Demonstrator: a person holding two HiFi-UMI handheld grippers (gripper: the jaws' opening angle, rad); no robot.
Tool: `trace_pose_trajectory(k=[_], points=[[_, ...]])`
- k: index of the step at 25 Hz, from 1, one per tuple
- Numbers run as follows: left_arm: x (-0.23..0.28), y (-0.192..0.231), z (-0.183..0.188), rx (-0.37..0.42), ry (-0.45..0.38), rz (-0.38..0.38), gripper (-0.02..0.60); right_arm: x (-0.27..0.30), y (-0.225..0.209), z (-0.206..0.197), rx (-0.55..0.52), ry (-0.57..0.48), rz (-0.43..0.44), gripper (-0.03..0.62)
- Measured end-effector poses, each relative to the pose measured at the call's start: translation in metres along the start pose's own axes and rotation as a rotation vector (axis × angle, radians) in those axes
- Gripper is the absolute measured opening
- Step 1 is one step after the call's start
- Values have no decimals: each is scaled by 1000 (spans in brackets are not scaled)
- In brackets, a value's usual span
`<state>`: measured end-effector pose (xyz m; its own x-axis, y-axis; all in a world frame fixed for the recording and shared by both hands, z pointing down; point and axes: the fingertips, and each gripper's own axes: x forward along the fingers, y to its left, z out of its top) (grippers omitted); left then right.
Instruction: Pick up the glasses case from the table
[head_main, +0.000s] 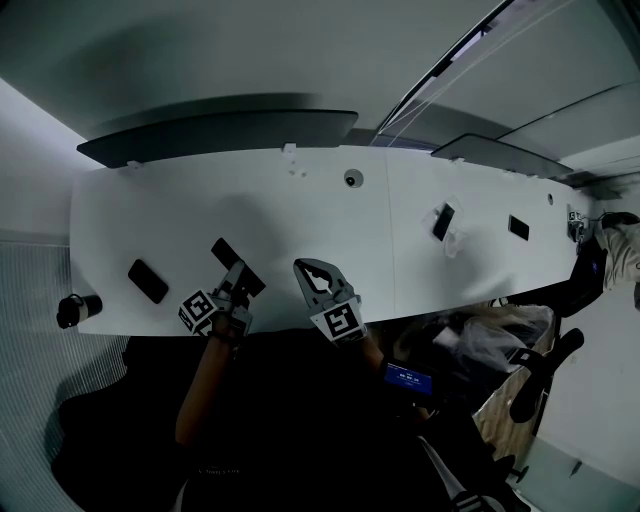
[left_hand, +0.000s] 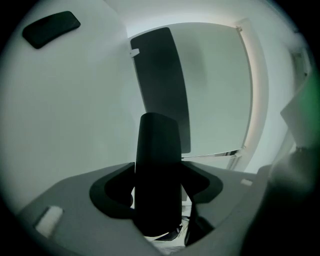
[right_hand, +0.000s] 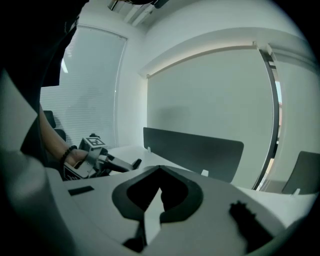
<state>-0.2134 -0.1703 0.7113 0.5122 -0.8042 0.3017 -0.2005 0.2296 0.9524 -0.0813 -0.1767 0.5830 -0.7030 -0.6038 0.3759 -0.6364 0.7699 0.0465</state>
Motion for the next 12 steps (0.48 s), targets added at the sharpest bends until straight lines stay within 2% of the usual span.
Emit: trace_pose_trajectory(k=[4,7,9,12], points=[[4,44,0,-35,6,188,290,1,4,0,-15,6,22,2],[7,70,5,3,-4,311,290,2,6,0,-20,6,29,2],[8,79,8,28,-4,359,290,2,6,1,-22,7,30,2],[11,85,10,9,2,373,290,0,5,1,-23,6,28,2]])
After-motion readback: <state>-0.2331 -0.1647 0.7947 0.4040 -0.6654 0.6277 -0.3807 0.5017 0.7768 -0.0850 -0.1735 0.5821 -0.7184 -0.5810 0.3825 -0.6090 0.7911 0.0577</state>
